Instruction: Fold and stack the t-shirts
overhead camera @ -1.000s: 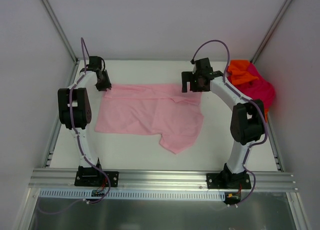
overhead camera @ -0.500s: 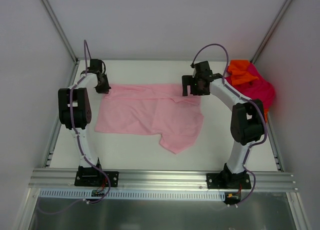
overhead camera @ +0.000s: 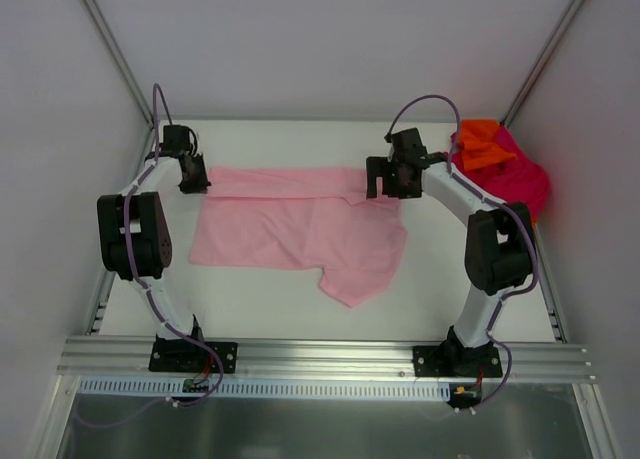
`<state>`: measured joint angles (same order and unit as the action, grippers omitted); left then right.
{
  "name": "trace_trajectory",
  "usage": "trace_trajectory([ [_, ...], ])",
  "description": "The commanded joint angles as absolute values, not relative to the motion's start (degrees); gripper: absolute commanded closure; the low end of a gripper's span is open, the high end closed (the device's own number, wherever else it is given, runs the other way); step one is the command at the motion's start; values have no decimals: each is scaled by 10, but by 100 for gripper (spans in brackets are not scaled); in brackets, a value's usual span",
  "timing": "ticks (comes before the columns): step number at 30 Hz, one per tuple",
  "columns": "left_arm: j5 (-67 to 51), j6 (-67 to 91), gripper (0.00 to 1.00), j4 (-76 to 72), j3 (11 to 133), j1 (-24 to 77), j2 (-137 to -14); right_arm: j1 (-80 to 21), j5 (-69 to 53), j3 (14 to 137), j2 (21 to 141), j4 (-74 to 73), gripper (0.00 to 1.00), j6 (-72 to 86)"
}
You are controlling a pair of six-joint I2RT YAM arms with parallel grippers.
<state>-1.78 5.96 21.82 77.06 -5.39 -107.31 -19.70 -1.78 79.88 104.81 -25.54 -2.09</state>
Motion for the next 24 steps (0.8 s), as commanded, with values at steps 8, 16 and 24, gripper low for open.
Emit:
trace_trajectory([
  [8, -63, -27, 100, 210, 766, -76, -1050, -229, -18, 812, 1041, -259, 6, 25],
  [16, -59, -31, 100, 211, 751, -76, -1049, -257, 29, 834, 1073, -248, 16, 125],
  [24, -47, -33, 100, 221, 740, -75, -1052, -264, 79, 847, 1112, -229, 31, 193],
])
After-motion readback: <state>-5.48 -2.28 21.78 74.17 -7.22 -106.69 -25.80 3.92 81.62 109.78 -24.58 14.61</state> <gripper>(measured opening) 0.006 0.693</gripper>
